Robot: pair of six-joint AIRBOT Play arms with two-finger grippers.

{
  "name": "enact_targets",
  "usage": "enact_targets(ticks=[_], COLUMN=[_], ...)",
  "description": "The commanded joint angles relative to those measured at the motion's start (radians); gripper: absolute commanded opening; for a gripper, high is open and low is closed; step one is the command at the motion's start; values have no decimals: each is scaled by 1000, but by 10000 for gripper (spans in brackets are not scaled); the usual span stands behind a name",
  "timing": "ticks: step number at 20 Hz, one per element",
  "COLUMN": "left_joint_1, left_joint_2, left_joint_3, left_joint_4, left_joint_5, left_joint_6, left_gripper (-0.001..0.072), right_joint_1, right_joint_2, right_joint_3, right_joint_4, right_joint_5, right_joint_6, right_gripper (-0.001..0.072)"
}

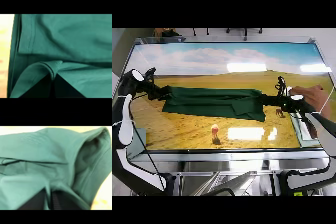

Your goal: Fold the shirts.

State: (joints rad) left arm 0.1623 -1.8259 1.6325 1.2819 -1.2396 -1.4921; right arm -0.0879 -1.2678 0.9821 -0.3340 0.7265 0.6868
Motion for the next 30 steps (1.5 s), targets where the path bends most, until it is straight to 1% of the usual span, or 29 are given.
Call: enact_targets(ticks=[1,2,3,4,5,7,8,10,12,15,16,18,20,21,22,23,24,25,27,29,30], left_joint_1=[-2,-2,-2,0,1,5,5,4,-6,-24,-33,-68,-116,-146,-176,-208,-241,-278,-353,-429,-474], left_joint_2=[-101,-110,-111,-109,-109,-109,-109,-108,-106,-94,-96,-95,-95,-95,-95,-96,-97,-98,-98,-109,-132], left_joint_3=[91,119,151,186,229,314,349,403,415,356,341,299,252,229,211,196,185,174,137,102,106], left_joint_4=[-3,-2,1,1,1,2,1,-3,-55,-170,-187,-186,-186,-186,-186,-186,-186,-185,-184,-184,-184], left_joint_5=[-11,-20,-37,-57,-85,-138,-152,-177,-195,-174,-164,-143,-112,-85,-55,-16,19,56,152,253,280], left_joint_6=[-1,-4,-1,-1,-1,-1,-2,-13,-21,-19,-18,-18,-16,-15,-5,9,10,10,18,18,17], left_gripper=[473,675,673,673,672,673,673,672,671,671,651,653,653,653,652,624,362,2,15,15,15], right_joint_1=[-16,-34,-63,-103,-150,-243,-274,-285,-258,-177,-144,-84,-28,-8,5,11,13,14,12,5,1], right_joint_2=[-18,-3,14,29,32,12,-8,-47,-79,-120,-132,-150,-153,-153,-151,-149,-139,-121,-72,-22,-5], right_joint_3=[32,38,41,41,41,40,40,40,40,40,41,41,44,60,89,132,172,213,293,404,460], right_joint_4=[-3,-16,-42,-64,-73,-77,-77,-77,-74,-61,-57,-16,10,8,6,5,5,3,-43,-153,-198], right_joint_5=[9,16,24,51,103,222,261,287,288,253,233,204,151,145,169,219,247,267,311,386,424], right_joint_6=[-37,-36,-34,-18,2,52,58,58,50,40,37,16,16,16,16,20,36,60,126,225,275], right_gripper=[487,487,492,588,711,710,708,707,706,706,706,704,686,461,131,85,61,19,18,18,18])
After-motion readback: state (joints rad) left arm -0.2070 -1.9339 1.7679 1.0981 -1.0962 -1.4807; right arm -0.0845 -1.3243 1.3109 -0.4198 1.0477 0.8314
